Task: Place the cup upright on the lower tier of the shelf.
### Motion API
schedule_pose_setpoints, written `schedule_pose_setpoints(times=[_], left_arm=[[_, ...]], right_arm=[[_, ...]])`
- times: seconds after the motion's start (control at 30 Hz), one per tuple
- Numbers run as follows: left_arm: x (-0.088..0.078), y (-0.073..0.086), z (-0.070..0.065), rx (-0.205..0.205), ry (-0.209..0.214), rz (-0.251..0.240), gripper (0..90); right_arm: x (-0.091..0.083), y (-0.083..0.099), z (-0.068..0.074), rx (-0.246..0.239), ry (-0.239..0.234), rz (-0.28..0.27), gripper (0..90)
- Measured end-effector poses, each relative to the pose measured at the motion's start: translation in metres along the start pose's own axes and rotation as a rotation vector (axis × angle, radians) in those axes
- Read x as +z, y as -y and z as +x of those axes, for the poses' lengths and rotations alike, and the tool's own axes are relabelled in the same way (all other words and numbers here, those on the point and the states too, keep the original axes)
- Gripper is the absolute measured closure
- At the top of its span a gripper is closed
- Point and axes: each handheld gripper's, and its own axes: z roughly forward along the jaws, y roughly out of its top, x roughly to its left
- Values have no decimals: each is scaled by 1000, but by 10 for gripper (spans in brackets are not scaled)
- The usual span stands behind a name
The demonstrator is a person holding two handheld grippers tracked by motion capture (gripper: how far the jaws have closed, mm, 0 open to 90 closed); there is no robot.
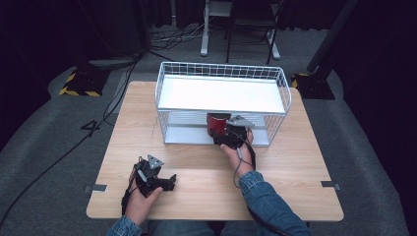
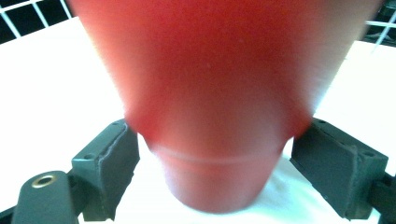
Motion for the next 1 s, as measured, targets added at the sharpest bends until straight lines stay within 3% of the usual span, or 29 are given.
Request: schedule_pose_setpoints(times=[0.47,0.73,1.0], left_arm=[[-4,4,3,13,14,-1,2],[-8,9,6,32,32,0,2],[-11,12,8,50,47,0,3]], right_arm=[[-43,-3,-8,7,-31,-3,157],[-74,-5,-16,15,-63,2,157],[-102,-4,-28,19,-64,-8,157]])
